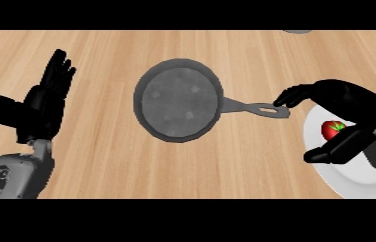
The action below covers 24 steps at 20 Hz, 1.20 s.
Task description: Pick the tomato from the plate and place it in the pan
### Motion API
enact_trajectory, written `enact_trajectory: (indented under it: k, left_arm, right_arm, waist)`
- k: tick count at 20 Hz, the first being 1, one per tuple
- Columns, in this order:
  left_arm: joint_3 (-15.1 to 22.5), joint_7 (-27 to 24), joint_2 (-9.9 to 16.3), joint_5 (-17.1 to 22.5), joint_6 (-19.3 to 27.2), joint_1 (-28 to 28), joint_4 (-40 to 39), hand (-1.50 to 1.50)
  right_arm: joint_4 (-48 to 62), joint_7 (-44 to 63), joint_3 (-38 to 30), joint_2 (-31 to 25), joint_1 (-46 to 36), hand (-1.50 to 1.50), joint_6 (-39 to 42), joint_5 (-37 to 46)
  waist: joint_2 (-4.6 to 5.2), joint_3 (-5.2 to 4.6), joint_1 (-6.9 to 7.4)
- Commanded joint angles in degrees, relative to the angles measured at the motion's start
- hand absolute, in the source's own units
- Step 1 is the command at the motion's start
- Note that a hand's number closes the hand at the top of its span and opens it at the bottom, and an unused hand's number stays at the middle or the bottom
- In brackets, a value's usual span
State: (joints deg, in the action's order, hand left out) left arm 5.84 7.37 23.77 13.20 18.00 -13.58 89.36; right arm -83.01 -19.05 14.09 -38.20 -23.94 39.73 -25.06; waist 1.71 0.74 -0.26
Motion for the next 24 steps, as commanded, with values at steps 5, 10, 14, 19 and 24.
enact_trajectory:
  k: [5, 10, 14, 19, 24]
  left_arm:
    - [2.58, -2.59, -2.66, -0.41, -1.09, 0.69, -0.86, 0.0]
    - [2.7, -2.65, -1.85, -0.15, -2.72, 0.52, -1.16, 0.0]
    - [1.64, -2.36, -1.32, 0.37, -3.47, -1.1, -2.77, 0.0]
    - [2.17, -4.84, -2.91, -0.16, -3.44, -0.35, -4.67, 0.0]
    - [2.18, -4.52, -2.56, -0.91, -3.51, -1.21, -5.49, 0.0]
  right_arm:
    - [6.03, -16.32, -10.28, -15.55, -4.63, -1.5, 14.46, 5.55]
    - [1.67, -19.51, -10.3, -23.91, -7.83, -1.5, 15.45, 12.06]
    - [2.6, -24.68, -8.89, -26.98, -7.25, -1.5, 14.06, 16.36]
    - [2.65, -33.08, -6.48, -27.97, -6.63, -1.5, 6.56, 22.12]
    - [2.12, -39.82, -0.87, -30.07, -4.79, -1.5, 3.75, 24.48]
  waist:
    - [0.33, -0.07, 1.4]
    - [-0.18, -0.18, 2.43]
    - [0.11, -0.16, 2.63]
    - [0.14, -0.26, 3.07]
    - [-0.32, -0.4, 2.67]
